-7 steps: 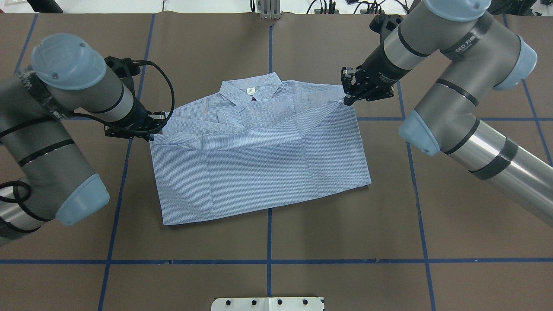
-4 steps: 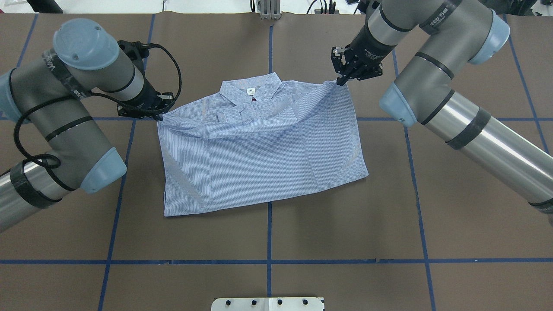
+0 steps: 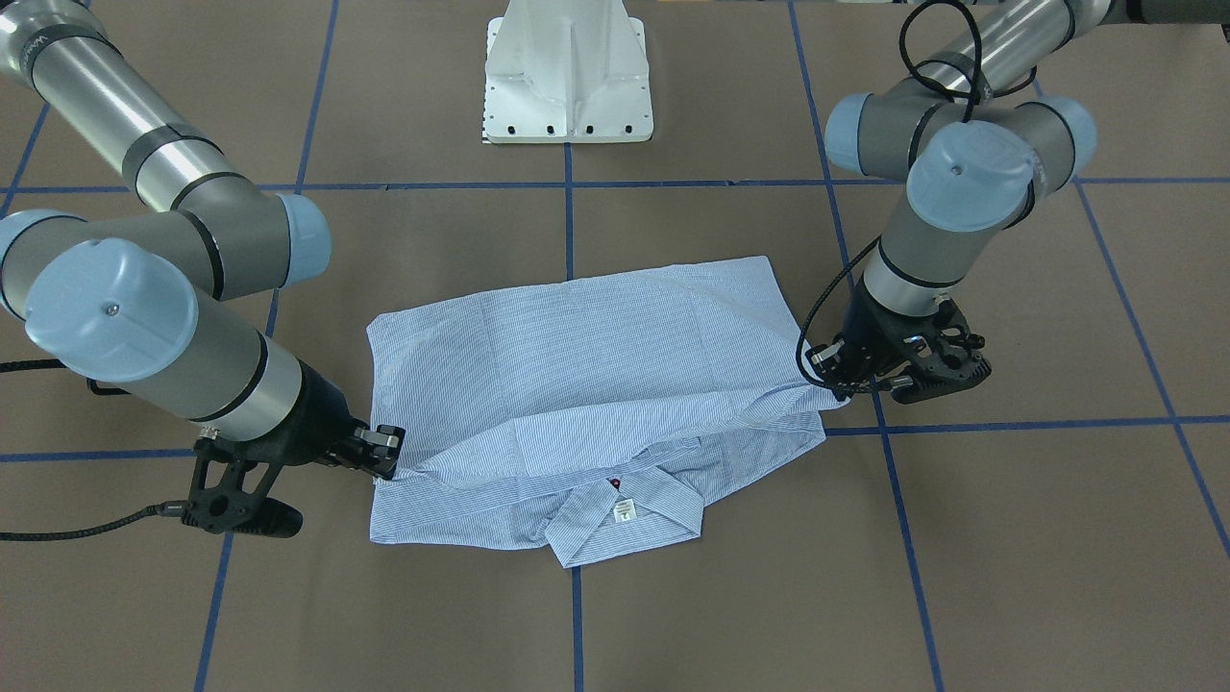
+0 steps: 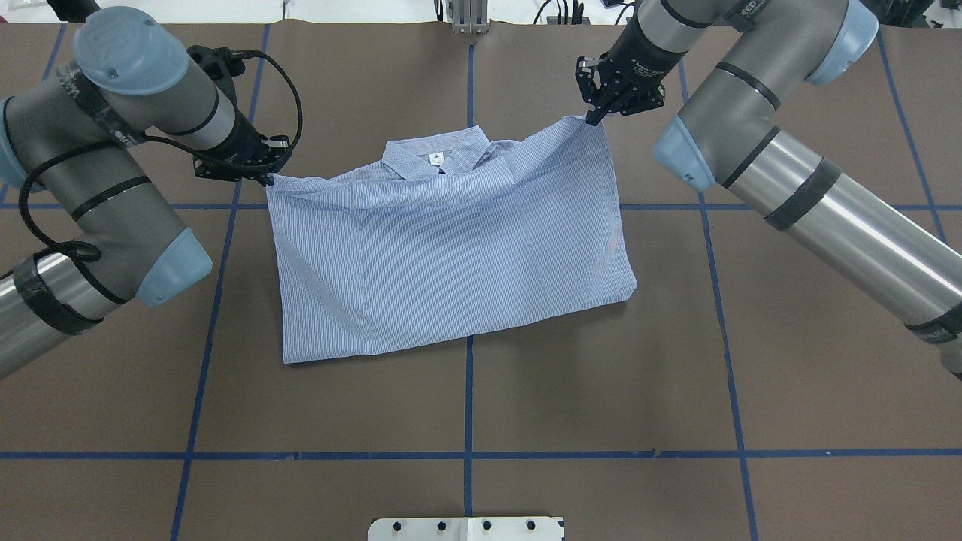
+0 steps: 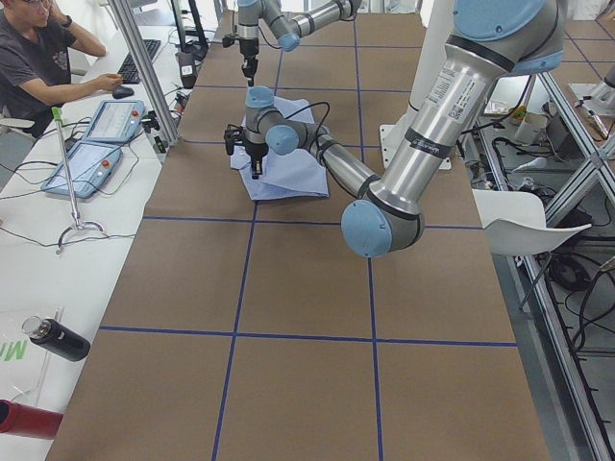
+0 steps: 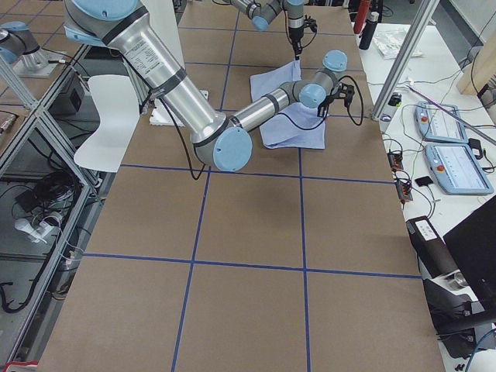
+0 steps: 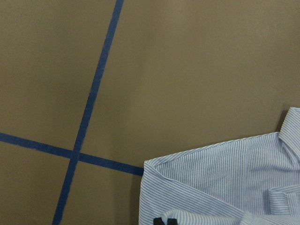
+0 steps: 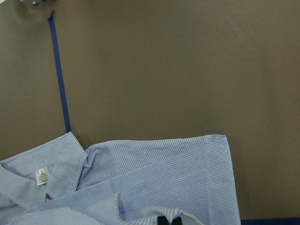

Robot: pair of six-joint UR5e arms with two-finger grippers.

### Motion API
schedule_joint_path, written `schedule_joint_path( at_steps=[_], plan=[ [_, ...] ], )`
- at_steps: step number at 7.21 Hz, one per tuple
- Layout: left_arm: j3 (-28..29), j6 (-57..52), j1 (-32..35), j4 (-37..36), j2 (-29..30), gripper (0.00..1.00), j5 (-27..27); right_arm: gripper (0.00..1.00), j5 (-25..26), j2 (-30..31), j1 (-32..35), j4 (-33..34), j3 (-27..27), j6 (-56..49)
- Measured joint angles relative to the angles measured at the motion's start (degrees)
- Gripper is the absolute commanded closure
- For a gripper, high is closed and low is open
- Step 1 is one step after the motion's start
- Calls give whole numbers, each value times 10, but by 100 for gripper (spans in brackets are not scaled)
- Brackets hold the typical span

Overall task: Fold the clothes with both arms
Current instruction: 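Lay the hem down near the collar and open both grippers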

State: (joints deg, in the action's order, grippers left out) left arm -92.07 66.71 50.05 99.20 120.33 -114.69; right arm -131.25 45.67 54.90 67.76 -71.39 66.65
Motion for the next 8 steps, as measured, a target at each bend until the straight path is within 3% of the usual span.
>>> schedule_joint_path(
  at_steps=[4,8],
  plan=[
    [89,-7,9,77,14,100,-1,100,3,-12,-2,-33,52,-1],
    [110,-7,8,91,17,100,-1,100,14,-12,-4,-33,62,-1]
  ],
)
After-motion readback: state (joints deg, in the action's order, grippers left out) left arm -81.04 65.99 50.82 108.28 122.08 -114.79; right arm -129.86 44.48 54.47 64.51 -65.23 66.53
